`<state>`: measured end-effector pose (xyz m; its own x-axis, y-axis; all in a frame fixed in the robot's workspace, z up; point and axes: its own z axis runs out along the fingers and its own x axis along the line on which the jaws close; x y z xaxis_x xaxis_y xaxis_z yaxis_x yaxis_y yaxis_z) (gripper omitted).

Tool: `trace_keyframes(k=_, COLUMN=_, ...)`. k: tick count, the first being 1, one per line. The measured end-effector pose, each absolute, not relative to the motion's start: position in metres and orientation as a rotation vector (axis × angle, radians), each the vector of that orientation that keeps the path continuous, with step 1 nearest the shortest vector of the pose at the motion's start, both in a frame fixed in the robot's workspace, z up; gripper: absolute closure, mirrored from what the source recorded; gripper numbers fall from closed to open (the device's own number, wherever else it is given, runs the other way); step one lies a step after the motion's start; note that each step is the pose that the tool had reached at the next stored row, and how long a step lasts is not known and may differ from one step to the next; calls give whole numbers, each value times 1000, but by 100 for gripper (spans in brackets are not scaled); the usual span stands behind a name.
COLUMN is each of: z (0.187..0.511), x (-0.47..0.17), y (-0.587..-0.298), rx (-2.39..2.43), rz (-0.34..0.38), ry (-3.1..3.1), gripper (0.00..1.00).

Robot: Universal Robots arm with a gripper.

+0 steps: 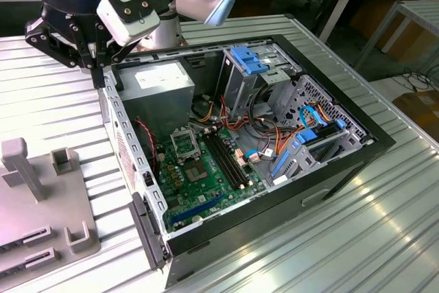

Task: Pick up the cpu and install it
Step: 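Reach for the cpu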

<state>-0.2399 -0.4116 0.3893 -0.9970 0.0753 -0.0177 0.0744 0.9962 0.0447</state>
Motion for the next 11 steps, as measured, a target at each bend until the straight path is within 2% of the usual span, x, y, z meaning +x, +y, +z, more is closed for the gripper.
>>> trace_keyframes(k=11, z=389, x=-244, y=-412, rx=117, rz=69, ry=3119, gripper=89)
